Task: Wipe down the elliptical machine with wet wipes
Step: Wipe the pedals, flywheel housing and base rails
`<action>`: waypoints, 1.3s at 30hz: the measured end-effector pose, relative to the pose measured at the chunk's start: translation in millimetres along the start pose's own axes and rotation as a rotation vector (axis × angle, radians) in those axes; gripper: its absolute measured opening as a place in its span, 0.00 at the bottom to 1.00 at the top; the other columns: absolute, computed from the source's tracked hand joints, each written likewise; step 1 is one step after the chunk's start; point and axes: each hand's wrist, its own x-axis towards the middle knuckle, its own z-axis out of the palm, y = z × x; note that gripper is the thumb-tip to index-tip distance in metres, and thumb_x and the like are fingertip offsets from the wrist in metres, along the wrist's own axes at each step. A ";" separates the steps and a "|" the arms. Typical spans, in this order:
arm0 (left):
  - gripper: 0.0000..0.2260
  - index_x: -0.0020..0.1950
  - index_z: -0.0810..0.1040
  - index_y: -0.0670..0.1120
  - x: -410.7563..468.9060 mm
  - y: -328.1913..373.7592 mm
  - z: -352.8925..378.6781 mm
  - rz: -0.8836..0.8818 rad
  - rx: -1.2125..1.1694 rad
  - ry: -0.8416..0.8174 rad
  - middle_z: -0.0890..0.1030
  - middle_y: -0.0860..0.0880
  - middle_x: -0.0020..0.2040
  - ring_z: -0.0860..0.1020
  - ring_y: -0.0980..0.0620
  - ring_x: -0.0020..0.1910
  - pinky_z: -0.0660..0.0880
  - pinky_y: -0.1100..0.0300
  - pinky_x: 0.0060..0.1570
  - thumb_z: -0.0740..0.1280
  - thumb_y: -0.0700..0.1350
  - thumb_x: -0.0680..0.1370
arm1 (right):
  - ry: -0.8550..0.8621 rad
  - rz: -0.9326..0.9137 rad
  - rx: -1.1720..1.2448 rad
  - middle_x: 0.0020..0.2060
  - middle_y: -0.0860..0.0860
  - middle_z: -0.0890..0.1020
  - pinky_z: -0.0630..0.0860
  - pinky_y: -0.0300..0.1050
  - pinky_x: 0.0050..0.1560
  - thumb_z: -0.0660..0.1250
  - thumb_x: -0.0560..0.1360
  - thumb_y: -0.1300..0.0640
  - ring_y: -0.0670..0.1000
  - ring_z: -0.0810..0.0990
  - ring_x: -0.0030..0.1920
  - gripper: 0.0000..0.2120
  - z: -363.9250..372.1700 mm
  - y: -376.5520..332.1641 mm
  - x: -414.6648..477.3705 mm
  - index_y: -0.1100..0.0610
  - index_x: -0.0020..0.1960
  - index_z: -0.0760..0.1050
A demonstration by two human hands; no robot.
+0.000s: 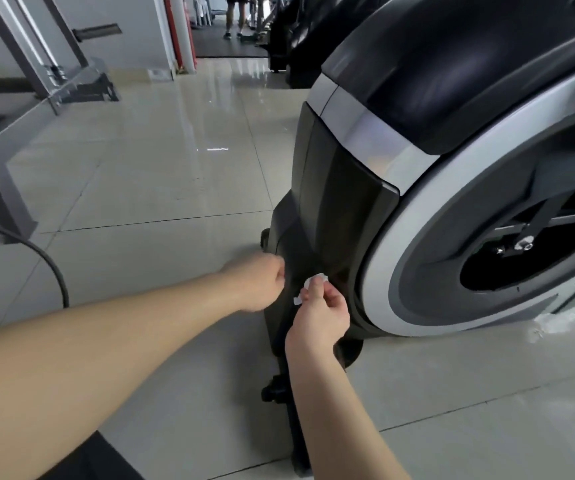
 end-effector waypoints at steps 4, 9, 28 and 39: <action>0.05 0.48 0.74 0.54 1.5 -18.5 13.5 0.041 -0.056 -0.042 0.78 0.53 0.45 0.78 0.49 0.44 0.76 0.54 0.46 0.60 0.51 0.82 | 0.022 -0.068 -0.015 0.40 0.53 0.85 0.75 0.37 0.43 0.71 0.80 0.55 0.47 0.83 0.38 0.04 0.7 11.3 5.5 0.55 0.49 0.81; 0.06 0.51 0.78 0.53 -0.8 -38.7 27.7 0.073 -0.148 -0.132 0.80 0.55 0.46 0.79 0.52 0.46 0.78 0.52 0.51 0.62 0.50 0.82 | 0.132 0.044 -0.007 0.36 0.54 0.82 0.71 0.28 0.34 0.67 0.82 0.57 0.45 0.79 0.33 0.06 -6.8 35.7 23.0 0.58 0.49 0.80; 0.08 0.59 0.77 0.53 7.0 -55.1 65.7 0.110 -0.105 -0.285 0.77 0.55 0.51 0.77 0.54 0.48 0.76 0.58 0.51 0.62 0.49 0.82 | 0.152 0.120 -0.111 0.32 0.57 0.75 0.72 0.35 0.33 0.61 0.83 0.62 0.51 0.72 0.29 0.09 -28.2 61.0 61.3 0.65 0.49 0.77; 0.11 0.62 0.77 0.51 9.4 -75.2 66.7 0.063 -0.009 -0.347 0.76 0.55 0.52 0.77 0.52 0.51 0.75 0.58 0.54 0.62 0.50 0.82 | 0.095 0.295 -0.127 0.36 0.54 0.75 0.72 0.42 0.38 0.59 0.85 0.60 0.52 0.73 0.35 0.07 -15.4 83.1 48.0 0.60 0.50 0.74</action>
